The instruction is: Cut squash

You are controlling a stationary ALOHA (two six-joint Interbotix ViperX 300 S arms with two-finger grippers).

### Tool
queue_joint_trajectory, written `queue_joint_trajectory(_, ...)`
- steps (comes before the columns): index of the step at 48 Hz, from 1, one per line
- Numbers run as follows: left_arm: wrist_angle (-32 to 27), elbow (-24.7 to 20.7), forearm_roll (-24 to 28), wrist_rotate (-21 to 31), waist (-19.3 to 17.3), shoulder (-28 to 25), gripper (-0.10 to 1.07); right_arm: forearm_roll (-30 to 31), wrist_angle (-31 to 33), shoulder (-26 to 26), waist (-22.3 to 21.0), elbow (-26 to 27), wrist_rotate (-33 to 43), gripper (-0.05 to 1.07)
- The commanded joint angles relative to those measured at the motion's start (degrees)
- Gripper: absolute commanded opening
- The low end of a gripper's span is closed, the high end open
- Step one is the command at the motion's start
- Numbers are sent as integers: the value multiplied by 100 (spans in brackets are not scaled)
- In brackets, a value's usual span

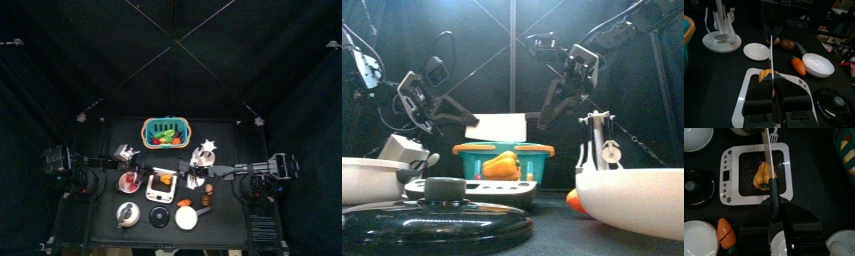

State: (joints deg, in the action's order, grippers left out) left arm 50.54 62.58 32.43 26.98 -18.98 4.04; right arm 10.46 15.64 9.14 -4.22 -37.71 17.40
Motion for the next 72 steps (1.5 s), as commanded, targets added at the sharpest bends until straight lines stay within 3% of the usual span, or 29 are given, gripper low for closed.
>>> queue_joint_trajectory(1,44,-18,9,0,-18,-70,32,-9,-44,44,26,105,-9,36)
queue_joint_trajectory(12,44,-44,9,-9,-9,-325,32,-18,-9,-88,123,132,0,36)
queue_joint_trajectory(72,-18,70,9,-9,35,-325,32,-202,-9,-132,343,114,44,36)
